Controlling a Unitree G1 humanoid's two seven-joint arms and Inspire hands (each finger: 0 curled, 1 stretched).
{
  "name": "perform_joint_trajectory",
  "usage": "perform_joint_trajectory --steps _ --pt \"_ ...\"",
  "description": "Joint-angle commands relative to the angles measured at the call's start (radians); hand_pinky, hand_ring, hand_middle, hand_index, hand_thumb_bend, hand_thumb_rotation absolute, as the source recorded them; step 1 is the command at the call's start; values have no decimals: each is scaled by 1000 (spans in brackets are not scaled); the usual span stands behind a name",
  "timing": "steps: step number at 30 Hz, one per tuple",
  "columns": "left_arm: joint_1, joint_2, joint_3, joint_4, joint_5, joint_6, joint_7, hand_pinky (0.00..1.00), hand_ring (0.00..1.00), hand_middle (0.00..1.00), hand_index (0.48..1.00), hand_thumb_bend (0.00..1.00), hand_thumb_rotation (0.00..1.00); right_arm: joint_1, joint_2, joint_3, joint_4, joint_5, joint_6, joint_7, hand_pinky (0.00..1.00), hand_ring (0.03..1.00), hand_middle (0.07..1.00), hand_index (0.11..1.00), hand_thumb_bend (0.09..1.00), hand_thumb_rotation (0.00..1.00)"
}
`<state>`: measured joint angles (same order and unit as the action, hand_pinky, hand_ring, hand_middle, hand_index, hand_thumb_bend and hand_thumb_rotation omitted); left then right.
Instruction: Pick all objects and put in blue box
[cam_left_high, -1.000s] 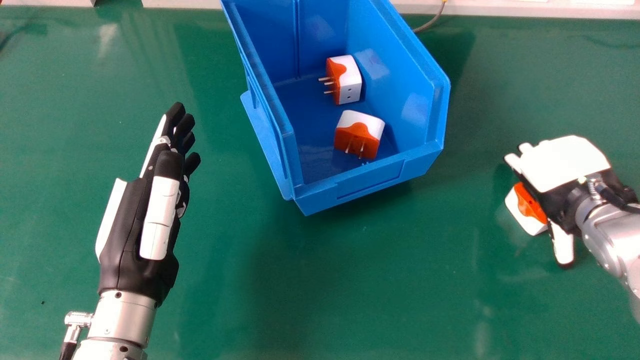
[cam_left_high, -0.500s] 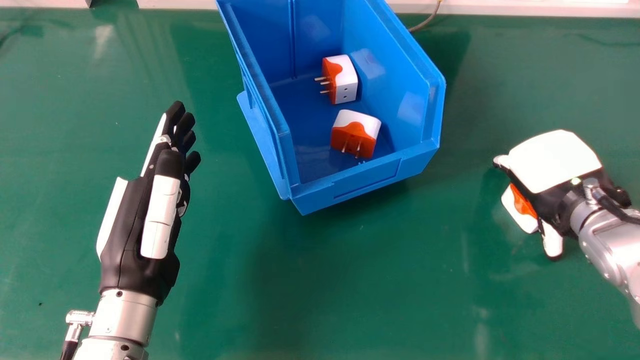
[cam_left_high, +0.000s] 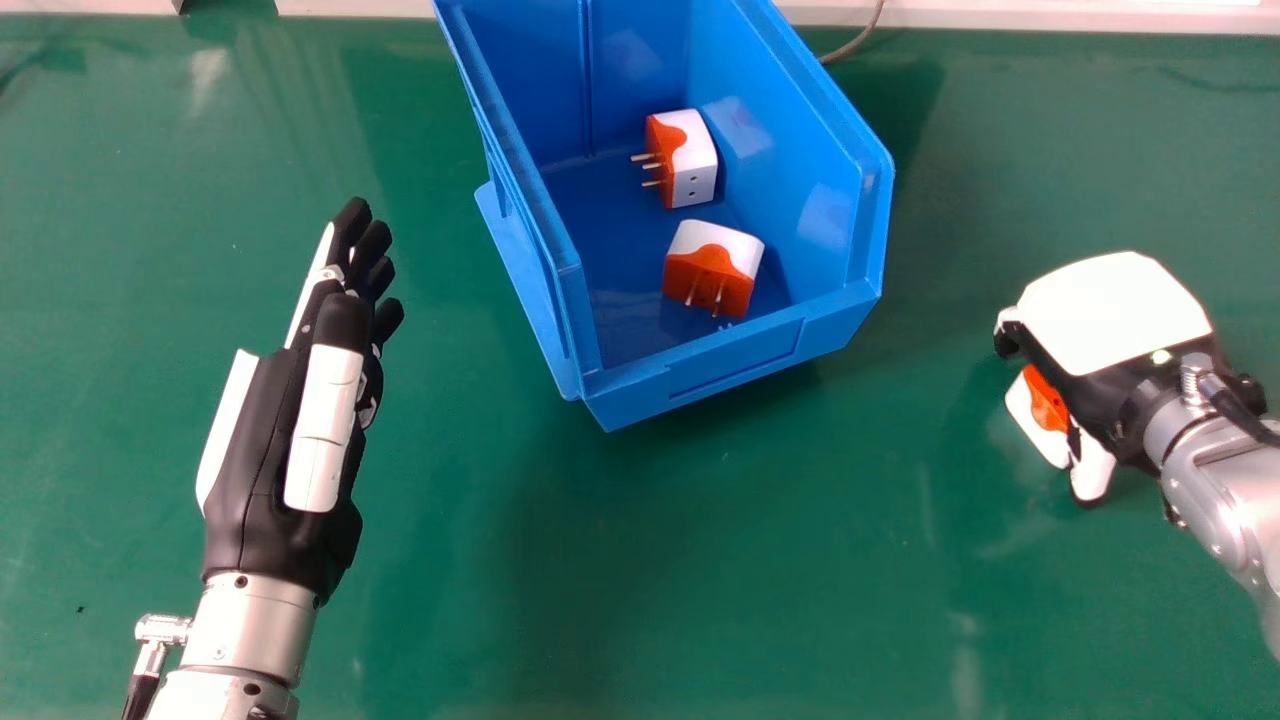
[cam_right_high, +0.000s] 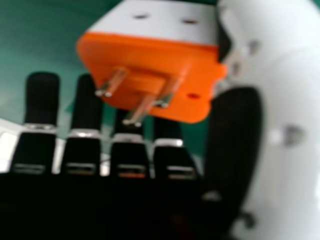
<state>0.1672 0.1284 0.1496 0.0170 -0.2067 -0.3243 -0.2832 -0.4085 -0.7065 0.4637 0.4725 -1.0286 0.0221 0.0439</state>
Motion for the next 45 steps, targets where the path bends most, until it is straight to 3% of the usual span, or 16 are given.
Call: perform_joint_trajectory --steps 1,2,13,18,22,30,36,41,45 --pt "-10 -2 1 -6 -12 -6 -2 996 1000 993 976 858 935 -2 19 -8 -14 24 -20 -40 450 605 651 690 581 1" --pt "-11 -1 0 -3 -11 -8 -4 997 1000 994 976 854 934 -2 19 -8 -12 23 -20 -42 425 564 618 656 568 0" --pt "-27 -2 -2 13 -8 -14 -4 998 1000 997 979 843 936 -12 12 -4 -13 13 -16 -27 387 504 568 609 549 0" --pt "-34 3 -5 18 10 -15 5 999 1000 997 979 839 936 -11 6 -8 -27 13 -9 -17 376 483 550 593 542 0" --pt "-37 -5 -3 19 1 -11 8 999 1000 997 979 839 936 -7 3 -13 -41 16 1 -11 376 483 550 593 542 0" --pt "-35 -6 -6 17 0 -12 5 999 1000 998 980 825 945 12 4 -31 -75 25 17 -42 365 457 530 565 533 0" --pt "-26 -3 -8 6 5 -10 6 1000 1000 999 981 821 949 89 28 -146 -230 102 67 -87 364 449 526 555 530 0" --pt "-21 -5 -6 -3 -2 -6 6 1000 1000 999 982 811 954 206 94 -284 -479 171 153 -108 357 440 519 548 527 0" --pt "-21 4 -5 -7 10 2 8 1000 1000 1000 983 808 956 283 128 -345 -659 172 207 -80 350 431 509 544 523 0"
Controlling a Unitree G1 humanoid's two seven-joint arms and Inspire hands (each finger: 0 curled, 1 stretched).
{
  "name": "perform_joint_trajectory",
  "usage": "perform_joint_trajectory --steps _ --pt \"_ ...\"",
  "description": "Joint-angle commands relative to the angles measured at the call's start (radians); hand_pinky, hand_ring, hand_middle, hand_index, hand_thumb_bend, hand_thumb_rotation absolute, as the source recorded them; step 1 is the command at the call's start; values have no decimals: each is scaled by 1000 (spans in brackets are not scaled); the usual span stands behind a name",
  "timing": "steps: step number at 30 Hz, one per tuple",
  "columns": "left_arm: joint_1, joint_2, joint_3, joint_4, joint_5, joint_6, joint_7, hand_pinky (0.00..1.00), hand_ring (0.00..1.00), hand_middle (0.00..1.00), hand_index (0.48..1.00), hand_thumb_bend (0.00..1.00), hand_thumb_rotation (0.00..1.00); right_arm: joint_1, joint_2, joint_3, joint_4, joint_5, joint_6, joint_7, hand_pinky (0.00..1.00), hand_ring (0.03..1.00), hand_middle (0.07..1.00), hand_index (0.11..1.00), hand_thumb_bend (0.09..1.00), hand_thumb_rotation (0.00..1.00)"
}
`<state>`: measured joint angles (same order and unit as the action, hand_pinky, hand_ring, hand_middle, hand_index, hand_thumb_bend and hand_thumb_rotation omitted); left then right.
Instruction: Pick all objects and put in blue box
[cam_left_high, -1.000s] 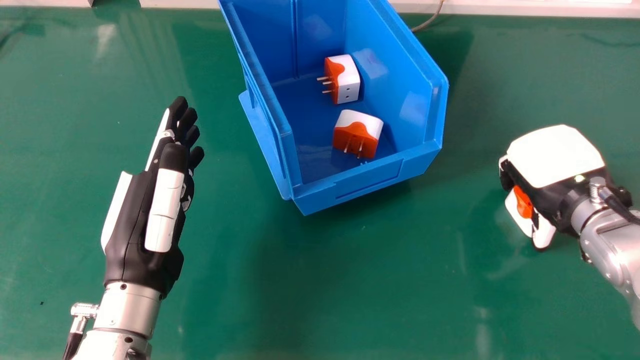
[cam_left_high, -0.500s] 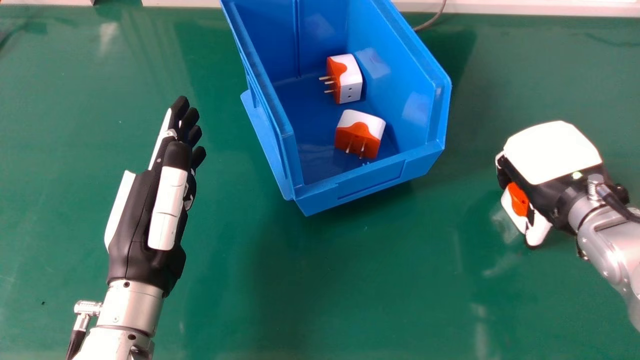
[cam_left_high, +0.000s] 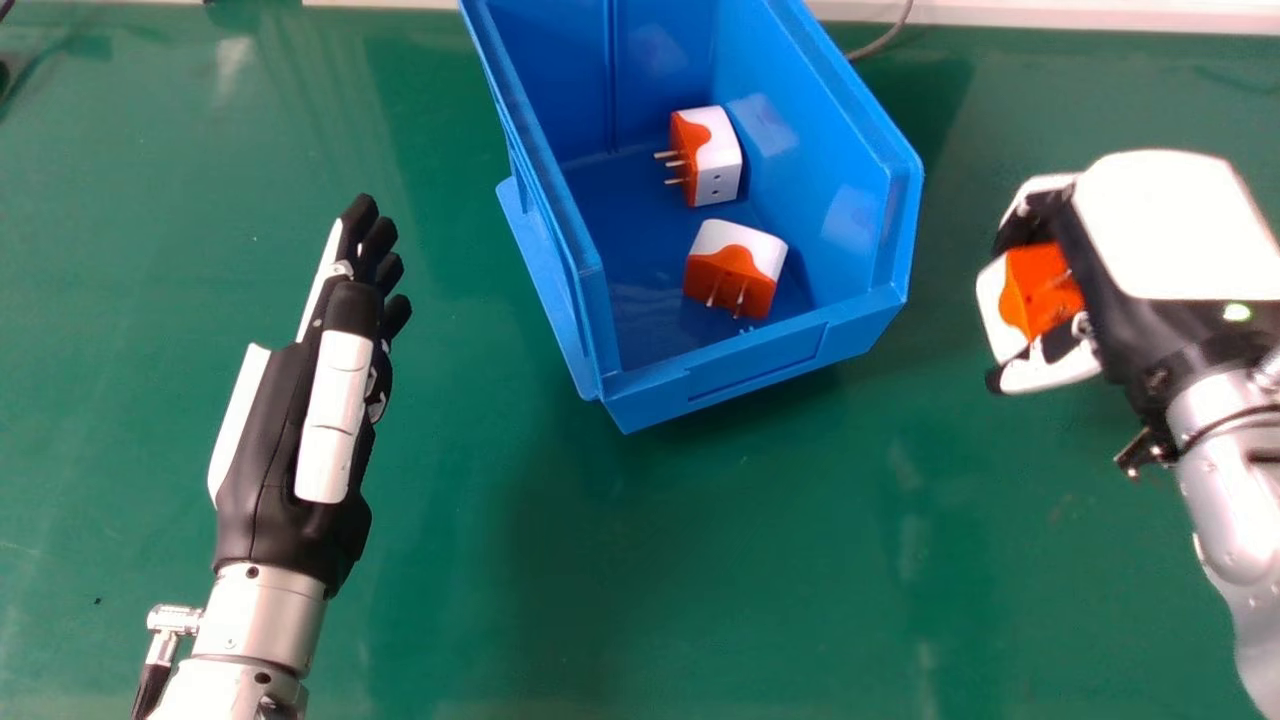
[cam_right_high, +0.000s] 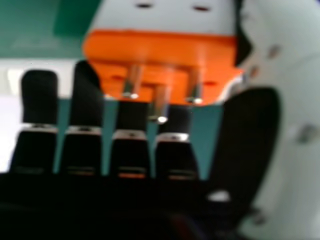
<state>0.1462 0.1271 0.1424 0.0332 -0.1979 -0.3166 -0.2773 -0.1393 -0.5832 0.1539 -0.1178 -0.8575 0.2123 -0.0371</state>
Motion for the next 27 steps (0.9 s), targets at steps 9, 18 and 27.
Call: perform_joint_trajectory --steps 9,18,27 --pt "-9 8 11 -11 -9 -11 -2 1000 1000 1000 984 807 960 154 81 -81 -333 -60 75 13 340 422 498 540 521 0" --pt "-6 9 16 -12 -11 -11 -3 999 1000 997 978 802 955 202 144 -89 -418 -107 68 4 338 406 485 538 518 0" --pt "-4 3 16 -18 -21 -4 -5 998 1000 994 973 809 948 188 179 -86 -425 -115 14 -31 335 400 481 537 517 0"
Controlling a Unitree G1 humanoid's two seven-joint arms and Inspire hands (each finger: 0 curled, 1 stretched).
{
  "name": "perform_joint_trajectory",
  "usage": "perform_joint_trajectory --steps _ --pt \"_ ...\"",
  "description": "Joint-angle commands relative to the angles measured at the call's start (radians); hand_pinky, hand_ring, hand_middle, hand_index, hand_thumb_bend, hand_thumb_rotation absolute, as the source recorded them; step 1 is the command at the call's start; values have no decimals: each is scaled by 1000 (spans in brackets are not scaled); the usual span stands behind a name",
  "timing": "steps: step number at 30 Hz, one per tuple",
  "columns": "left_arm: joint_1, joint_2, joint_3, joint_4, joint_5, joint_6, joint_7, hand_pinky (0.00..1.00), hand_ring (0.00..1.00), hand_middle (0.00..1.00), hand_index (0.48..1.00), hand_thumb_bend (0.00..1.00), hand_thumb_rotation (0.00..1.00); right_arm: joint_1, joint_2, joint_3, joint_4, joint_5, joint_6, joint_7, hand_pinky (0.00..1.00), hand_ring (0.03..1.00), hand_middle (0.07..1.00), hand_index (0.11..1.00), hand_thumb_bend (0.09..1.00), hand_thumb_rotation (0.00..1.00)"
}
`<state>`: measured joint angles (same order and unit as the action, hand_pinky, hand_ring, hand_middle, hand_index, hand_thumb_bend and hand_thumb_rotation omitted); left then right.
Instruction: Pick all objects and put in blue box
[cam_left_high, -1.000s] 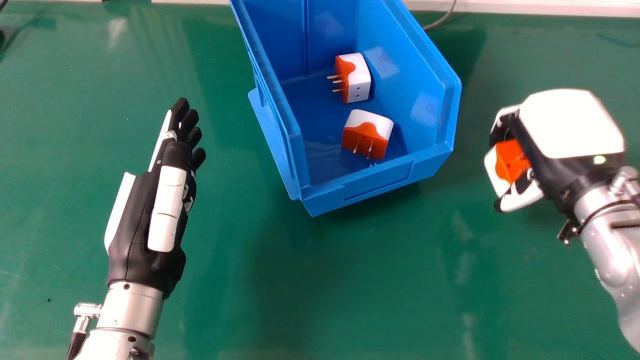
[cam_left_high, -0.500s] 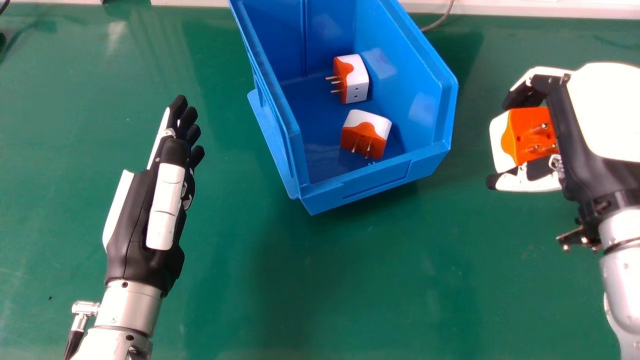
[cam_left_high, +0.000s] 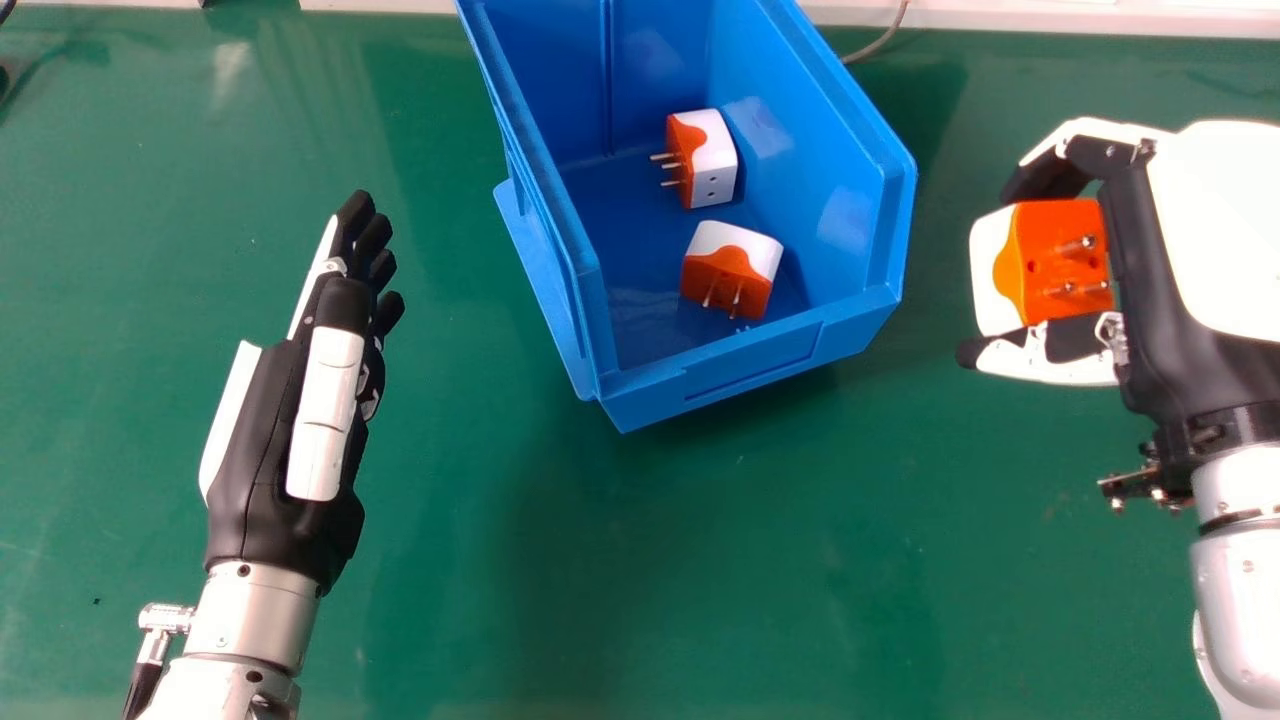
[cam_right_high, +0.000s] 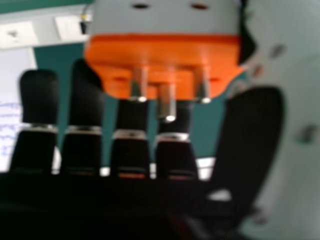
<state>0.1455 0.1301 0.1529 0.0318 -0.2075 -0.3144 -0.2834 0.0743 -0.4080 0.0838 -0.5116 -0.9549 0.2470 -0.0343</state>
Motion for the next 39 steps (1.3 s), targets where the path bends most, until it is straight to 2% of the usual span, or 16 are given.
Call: perform_joint_trajectory --steps 1,5,9,14,19,23,25,28,31,33,37,39 --pt "-2 0 5 -18 -10 -6 2 998 1000 994 973 809 948 -35 8 -13 -30 -20 -27 -36 335 400 481 537 517 0" --pt "1 2 1 -21 -2 -5 3 995 1000 993 971 812 944 -90 34 1 -35 -31 -25 -4 331 394 476 537 515 0" --pt "-3 -4 1 -12 -11 -15 -2 991 1000 991 967 813 941 -159 54 20 -29 -49 -25 22 330 399 479 534 512 0" --pt "-4 2 -3 -14 2 -14 -2 991 1000 991 967 813 941 -255 83 67 18 -80 -31 29 330 399 479 534 512 0" --pt "0 0 -4 -19 -1 -8 1 993 1000 989 963 814 936 -342 106 102 88 -68 -58 26 322 404 494 529 508 0" --pt "1 -8 -4 -17 -8 -17 3 995 1000 991 964 815 937 -401 119 120 144 -52 -72 30 320 405 492 531 505 0" --pt "1 -5 -5 -16 -7 -17 -1 995 1000 991 964 815 937 -429 119 126 183 -48 -87 22 320 405 492 531 505 0" --pt "1 4 -7 -18 3 -8 -4 995 1000 991 964 815 937 -472 119 137 239 -45 -96 23 320 405 492 531 505 0" --pt "3 2 -9 -25 6 -5 3 994 1000 990 963 812 934 -524 105 166 321 -61 -122 18 324 405 490 533 503 0" --pt "3 0 -9 -23 0 -7 0 994 1000 990 963 812 934 -549 100 184 376 -72 -137 3 324 405 490 533 503 0" --pt "0 -4 -11 -19 4 -9 6 995 1000 992 967 809 939 -604 88 227 548 -83 -188 -71 325 407 487 533 501 0" --pt "0 -2 -13 -19 10 -6 10 995 1000 992 967 809 939 -637 79 256 648 -92 -212 -98 325 407 487 533 501 0"
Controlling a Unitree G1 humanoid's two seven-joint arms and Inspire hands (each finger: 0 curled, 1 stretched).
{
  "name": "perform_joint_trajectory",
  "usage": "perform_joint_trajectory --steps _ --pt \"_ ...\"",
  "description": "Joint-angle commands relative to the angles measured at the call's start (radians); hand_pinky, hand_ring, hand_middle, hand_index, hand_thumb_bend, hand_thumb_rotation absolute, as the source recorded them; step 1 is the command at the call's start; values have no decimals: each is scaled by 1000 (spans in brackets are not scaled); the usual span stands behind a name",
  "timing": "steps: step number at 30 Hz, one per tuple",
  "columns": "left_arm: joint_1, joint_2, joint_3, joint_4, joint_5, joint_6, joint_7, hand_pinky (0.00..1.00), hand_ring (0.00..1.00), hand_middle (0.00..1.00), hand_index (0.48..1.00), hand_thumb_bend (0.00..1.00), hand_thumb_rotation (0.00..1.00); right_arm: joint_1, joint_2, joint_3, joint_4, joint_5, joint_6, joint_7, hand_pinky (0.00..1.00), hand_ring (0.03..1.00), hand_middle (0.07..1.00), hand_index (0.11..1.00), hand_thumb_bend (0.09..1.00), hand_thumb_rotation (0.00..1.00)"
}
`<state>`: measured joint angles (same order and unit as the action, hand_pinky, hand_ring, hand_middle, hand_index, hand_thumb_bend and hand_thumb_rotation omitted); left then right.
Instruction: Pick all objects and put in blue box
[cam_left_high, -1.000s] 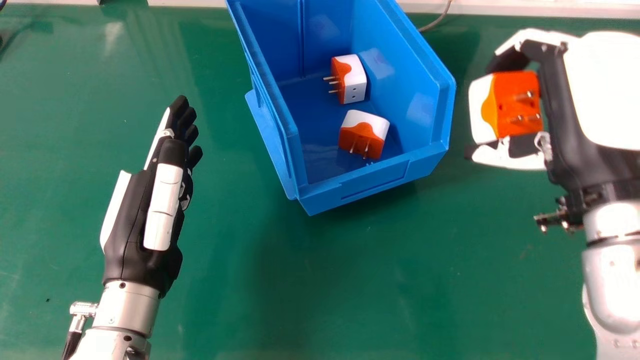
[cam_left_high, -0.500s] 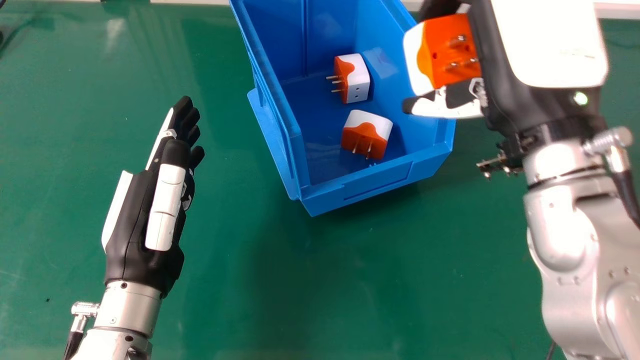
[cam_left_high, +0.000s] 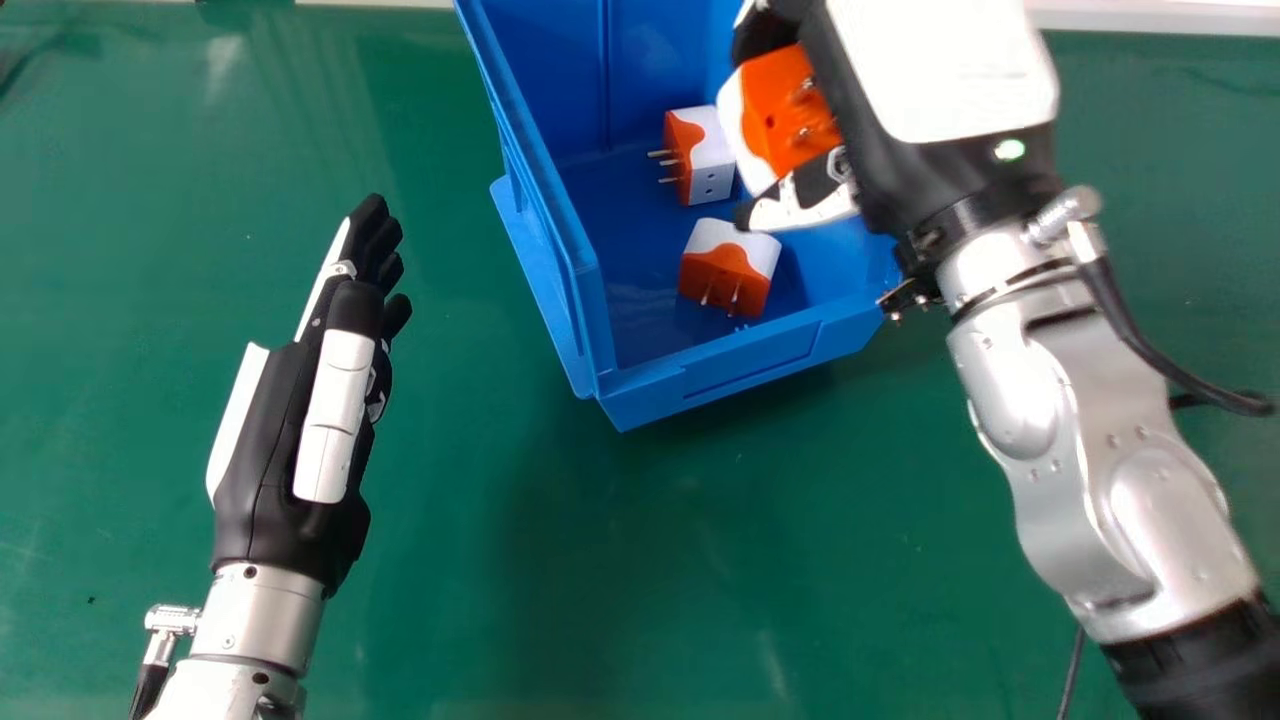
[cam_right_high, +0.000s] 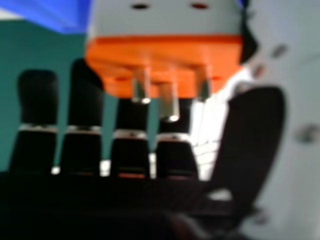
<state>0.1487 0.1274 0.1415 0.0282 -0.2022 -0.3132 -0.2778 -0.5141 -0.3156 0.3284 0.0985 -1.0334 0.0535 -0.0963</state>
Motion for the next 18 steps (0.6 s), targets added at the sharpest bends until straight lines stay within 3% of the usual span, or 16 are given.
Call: perform_joint_trajectory --steps 1,7,11,16,18 --pt "-2 0 -2 -16 4 -7 4 995 1000 992 967 809 939 -66 -17 28 87 -21 -26 -48 325 407 487 533 501 0" --pt "-5 -2 -3 -6 2 -21 0 995 1000 994 969 807 940 -136 -12 108 310 -34 -63 -132 323 413 488 533 500 0" --pt "-7 -4 -3 2 15 -31 8 993 1000 995 970 805 942 -181 -4 160 441 -43 -97 -196 323 421 489 533 500 0" --pt "-13 -3 -5 13 4 -36 -3 990 1000 996 970 806 941 -233 1 234 571 -76 -108 -265 320 427 491 533 499 0" --pt "-13 -6 -5 14 8 -38 2 990 1000 996 970 806 941 -247 0 266 607 -96 -102 -283 320 427 491 533 499 0"
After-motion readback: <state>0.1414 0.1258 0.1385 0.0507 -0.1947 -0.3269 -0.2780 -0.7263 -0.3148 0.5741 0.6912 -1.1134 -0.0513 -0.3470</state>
